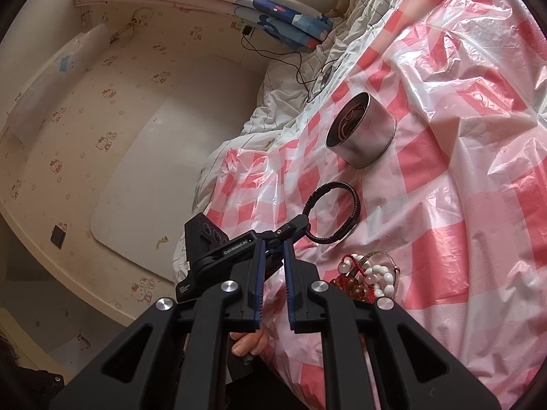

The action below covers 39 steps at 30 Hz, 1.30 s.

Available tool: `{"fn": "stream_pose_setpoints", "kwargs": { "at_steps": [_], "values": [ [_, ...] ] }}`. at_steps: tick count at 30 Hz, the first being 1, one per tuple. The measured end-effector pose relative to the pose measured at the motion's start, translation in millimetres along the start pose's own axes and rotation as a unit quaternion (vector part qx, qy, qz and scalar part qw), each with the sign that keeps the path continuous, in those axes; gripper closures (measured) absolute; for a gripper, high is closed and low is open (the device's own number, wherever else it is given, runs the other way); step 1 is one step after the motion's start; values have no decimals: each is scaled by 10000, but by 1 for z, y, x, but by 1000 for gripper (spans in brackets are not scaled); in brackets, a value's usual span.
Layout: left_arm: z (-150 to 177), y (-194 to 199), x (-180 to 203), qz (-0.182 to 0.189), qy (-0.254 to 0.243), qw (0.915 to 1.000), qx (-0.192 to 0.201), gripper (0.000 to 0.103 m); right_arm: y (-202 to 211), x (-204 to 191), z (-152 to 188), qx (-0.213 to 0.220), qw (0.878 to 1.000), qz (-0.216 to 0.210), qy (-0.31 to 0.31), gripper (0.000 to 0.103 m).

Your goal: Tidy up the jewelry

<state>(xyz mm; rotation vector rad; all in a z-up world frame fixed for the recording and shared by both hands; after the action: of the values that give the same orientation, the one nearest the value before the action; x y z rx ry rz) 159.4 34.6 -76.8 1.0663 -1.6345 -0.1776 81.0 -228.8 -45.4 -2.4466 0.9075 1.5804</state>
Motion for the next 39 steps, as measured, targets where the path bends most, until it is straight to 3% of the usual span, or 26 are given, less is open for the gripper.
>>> {"fn": "stream_pose_setpoints", "kwargs": {
  "at_steps": [11, 17, 20, 22, 23, 24, 25, 28, 33, 37, 39],
  "values": [
    [-1, 18, 30, 468, -498, 9971, 335, 94, 4, -1, -6, 168, 9998, -87, 5, 91],
    [-1, 24, 71, 562, -1412, 9860, 692, 93, 4, 1, -31, 434, 9983, -391, -49, 91],
    [-1, 18, 81, 552, -1577, 9835, 693, 93, 0, 9, -39, 432, 9984, -331, -129, 91],
    [-3, 16, 81, 574, -1529, 9843, 675, 93, -4, 11, -37, 277, 9995, -107, -89, 89],
    [-4, 16, 81, 586, -1501, 9846, 680, 93, -6, 10, -36, 169, 9998, 46, -30, 71],
    [-5, 17, 80, 607, -1471, 9848, 693, 93, -8, 9, -35, 114, 9996, 267, 63, 48],
    [-6, 18, 79, 628, -1449, 9849, 710, 93, -10, 7, -32, 56, 9968, 745, 276, 42],
    [-7, 21, 77, 700, -1389, 9850, 753, 93, -20, 6, -24, -242, 9892, 1332, 567, 42],
    [-9, 24, 74, 755, -1322, 9854, 763, 93, -43, -2, -2, -862, 9770, 1644, 1052, 42],
    [-9, 24, 73, 708, -1292, 9862, 751, 93, -68, -4, 20, -1395, 9562, 2075, 1522, 42],
    [-11, 17, 68, 457, -1252, 9888, 678, 93, -77, -1, 29, -1525, 9376, 2545, 1812, 61]
  ]
}}
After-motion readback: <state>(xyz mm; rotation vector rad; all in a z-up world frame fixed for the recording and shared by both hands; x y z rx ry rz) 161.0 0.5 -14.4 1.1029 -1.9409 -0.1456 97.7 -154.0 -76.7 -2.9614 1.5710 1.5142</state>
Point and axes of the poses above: each gripper's, at about its wrist camera, not at the fingertips, and y roughly against the way its jaws point, x to its right, z to its underside, the point moved 3 cm from there along -y, roughly the way its jaws point, and after that the axes turned 4 degrees about y, right-handed, at the moved point
